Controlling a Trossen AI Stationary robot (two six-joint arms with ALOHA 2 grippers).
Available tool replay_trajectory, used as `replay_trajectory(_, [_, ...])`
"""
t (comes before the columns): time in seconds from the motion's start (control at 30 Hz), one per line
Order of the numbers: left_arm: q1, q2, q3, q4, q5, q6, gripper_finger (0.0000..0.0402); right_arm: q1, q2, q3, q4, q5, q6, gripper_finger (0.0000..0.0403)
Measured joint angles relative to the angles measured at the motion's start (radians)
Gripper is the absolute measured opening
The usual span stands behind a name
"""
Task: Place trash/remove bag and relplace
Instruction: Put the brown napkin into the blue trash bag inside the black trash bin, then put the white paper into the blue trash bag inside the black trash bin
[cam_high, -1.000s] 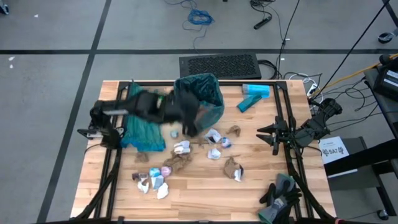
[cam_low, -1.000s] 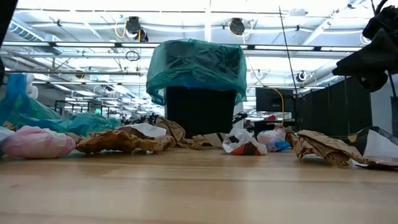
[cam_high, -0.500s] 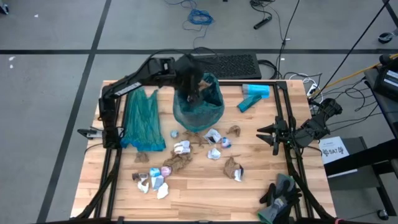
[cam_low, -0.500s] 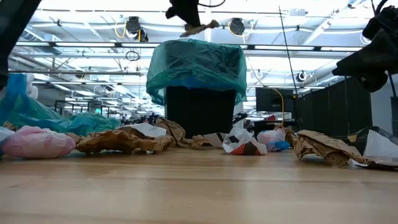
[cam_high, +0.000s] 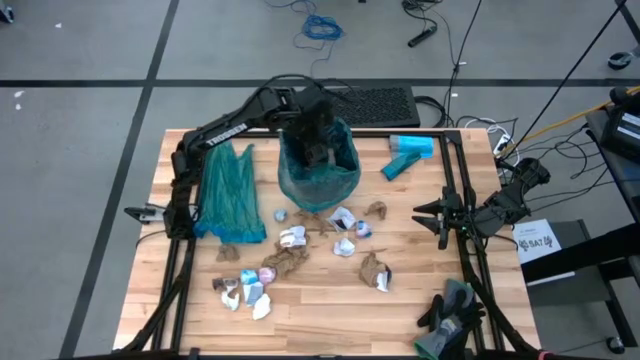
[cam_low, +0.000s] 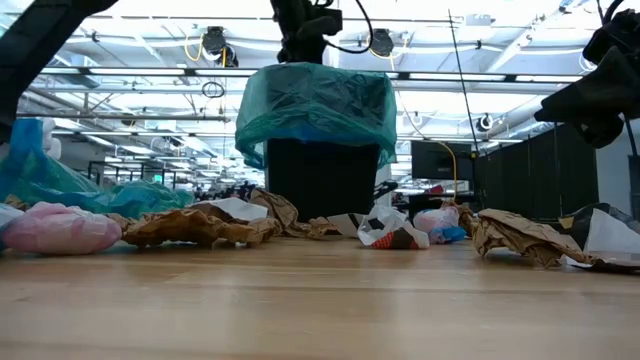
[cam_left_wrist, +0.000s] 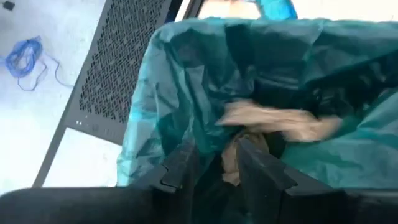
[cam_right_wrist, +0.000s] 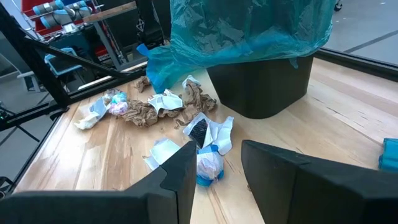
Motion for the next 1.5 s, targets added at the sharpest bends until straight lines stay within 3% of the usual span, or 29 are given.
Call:
replay_trajectory(0.2, [0.004, -0.022, -0.001, -0.079, 0.062, -0.034, 0.012, 0.0, 0.0, 0.0, 0.0, 0.0, 0.0, 0.0121])
replay_trajectory(0.37, [-0.063, -0.087, -0.001, -0.086, 0.103, -0.112, 0.012, 0.0, 0.0, 0.0, 0.0, 0.0, 0.0, 0.0121])
replay_trajectory(0.67, [-0.28, -0.177, -0.001, -0.089, -0.093, -0.343, 0.0121, 0.0, 0.0, 0.0, 0.0, 0.0, 0.0, 0.0121])
replay_trajectory(0.83, [-0.421, -0.179, -0.012, -0.103, -0.196, -0.517, 0.0121, 0.0, 0.0, 0.0, 0.0, 0.0, 0.0, 0.012])
replay_trajectory(1.2, [-0.747, -0.178, -0.243, 0.001, -0.27, -1.034, 0.0121, 0.0, 0.0, 0.0, 0.001, 0.017, 0.003, 0.012])
replay_trajectory(1.37, [-0.873, -0.178, -0.323, 0.028, -0.344, -1.28, 0.0121, 0.0, 0.0, 0.0, 0.01, -0.025, 0.173, 0.012])
replay_trajectory(1.5, [-0.951, -0.178, -0.392, 0.02, -0.349, -1.425, 0.0121, -0.004, 0.0, 0.0, 0.019, 0.011, 0.245, 0.012])
